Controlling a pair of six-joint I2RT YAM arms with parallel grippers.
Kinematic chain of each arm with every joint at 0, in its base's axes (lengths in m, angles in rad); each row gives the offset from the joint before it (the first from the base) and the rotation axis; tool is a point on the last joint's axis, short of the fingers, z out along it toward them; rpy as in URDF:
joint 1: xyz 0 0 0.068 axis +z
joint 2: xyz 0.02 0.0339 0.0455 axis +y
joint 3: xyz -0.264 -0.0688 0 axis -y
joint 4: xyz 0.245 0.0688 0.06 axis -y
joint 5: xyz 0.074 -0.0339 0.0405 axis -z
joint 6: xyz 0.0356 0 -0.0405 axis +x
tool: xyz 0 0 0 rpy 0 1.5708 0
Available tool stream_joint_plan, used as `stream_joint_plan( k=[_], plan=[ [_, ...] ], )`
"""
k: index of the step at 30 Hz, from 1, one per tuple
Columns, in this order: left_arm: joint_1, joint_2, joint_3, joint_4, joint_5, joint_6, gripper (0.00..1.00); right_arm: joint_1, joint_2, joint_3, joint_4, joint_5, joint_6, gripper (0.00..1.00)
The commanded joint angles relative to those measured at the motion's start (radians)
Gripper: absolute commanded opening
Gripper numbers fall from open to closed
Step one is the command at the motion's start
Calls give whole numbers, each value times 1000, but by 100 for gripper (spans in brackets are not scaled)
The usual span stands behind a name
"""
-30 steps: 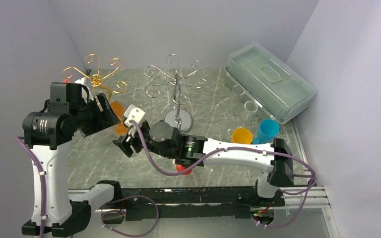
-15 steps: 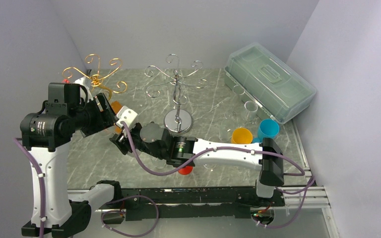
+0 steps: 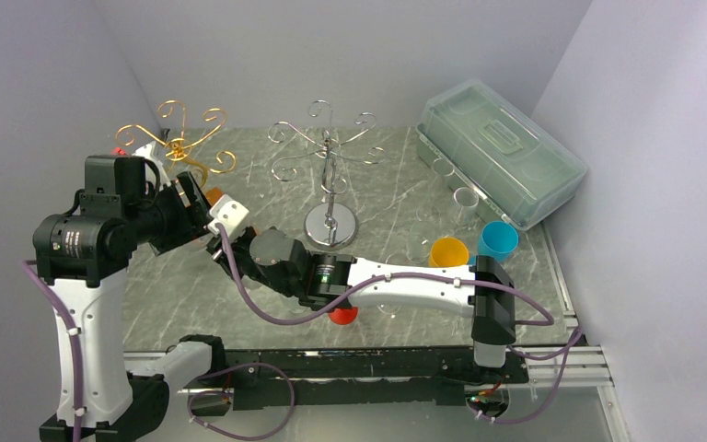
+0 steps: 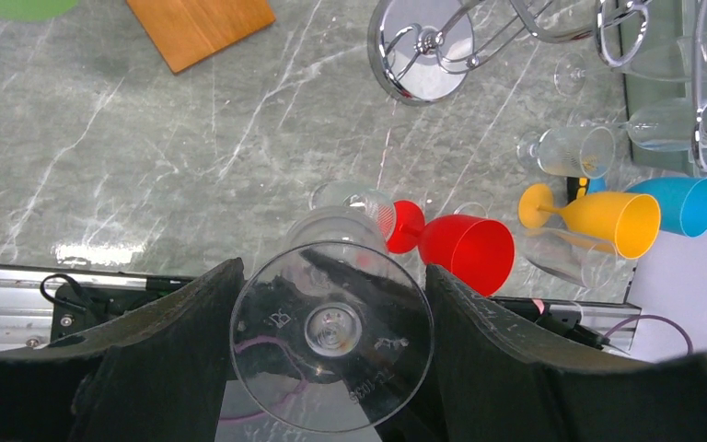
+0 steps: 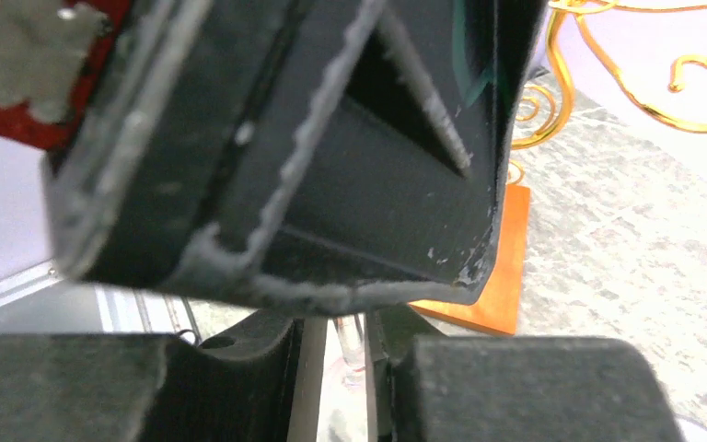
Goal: Take the wine glass off the wine glass rack
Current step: Place the wine glass at the center of the board.
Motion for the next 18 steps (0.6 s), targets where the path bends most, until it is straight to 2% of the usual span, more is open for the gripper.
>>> stream_joint_plan(
  k=[1,3,4,10,12,13,18],
  plan=[
    [-4,-21,40,24,31,-27,40,5,-7,62,24,43,20,12],
    [-4,-23,47,30,34,-32,42,5,-9,71,3,44,36,0],
    [-4,-25,50,37,35,-34,45,5,-15,72,-6,41,44,0],
    [-4,-55,57,141,73,-65,82,5,-79,48,-56,37,103,0],
    [-4,-63,64,193,94,-76,91,4,-96,52,-83,34,131,0],
    [-4,-69,65,224,111,-84,98,4,-105,54,-99,34,143,0],
    [-4,-102,77,409,152,-106,99,-5,-164,61,-174,52,206,0]
  ],
)
